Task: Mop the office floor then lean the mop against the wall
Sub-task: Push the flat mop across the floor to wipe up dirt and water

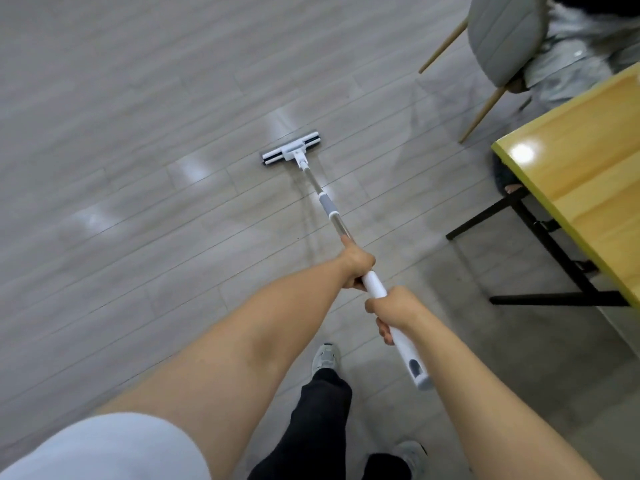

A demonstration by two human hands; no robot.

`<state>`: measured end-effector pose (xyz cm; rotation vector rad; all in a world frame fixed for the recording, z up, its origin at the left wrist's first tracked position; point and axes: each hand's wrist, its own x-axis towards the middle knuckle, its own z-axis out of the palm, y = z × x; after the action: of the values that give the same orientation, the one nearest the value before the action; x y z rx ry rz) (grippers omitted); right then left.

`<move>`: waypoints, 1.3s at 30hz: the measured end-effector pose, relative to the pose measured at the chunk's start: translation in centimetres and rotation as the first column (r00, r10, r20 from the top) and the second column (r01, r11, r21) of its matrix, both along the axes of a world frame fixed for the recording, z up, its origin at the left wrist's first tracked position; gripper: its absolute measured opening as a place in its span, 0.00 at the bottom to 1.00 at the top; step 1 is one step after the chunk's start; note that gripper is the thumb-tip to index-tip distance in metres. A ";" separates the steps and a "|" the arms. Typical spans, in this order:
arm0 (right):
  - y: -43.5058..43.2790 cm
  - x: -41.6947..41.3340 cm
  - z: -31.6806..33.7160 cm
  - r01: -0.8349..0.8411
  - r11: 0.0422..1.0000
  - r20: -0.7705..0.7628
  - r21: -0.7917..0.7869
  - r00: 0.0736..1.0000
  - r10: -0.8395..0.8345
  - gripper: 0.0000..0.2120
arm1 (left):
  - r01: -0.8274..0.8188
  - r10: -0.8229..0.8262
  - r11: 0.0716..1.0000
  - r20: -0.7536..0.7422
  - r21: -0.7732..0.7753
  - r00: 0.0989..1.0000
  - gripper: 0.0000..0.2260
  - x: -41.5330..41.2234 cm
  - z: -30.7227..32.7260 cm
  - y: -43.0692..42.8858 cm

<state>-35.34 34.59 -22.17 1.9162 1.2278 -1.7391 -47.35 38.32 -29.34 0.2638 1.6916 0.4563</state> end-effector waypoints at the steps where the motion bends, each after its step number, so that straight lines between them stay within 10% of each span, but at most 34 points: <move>1: -1.1 1.2 0.2 0.007 1.000 0.003 0.002 1.000 -0.007 0.04 | 0.018 -0.018 1.000 0.006 -0.005 1.000 0.34 1.2 0.4 -1.0; 20: -16.1 22.6 6.6 -0.119 0.993 0.081 -0.012 0.989 0.120 0.09 | 0.064 -0.058 0.996 0.082 -0.067 0.995 0.32 22.8 6.6 -16.9; 39: -3.3 5.7 4.1 0.000 1.000 -0.011 -0.019 1.000 0.000 0.06 | -0.001 -0.001 0.998 0.029 0.060 1.000 0.27 6.8 4.8 -4.2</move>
<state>-29.62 31.30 -18.03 1.8992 1.2107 -1.7570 -40.55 34.17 -24.56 0.2997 1.6509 0.5095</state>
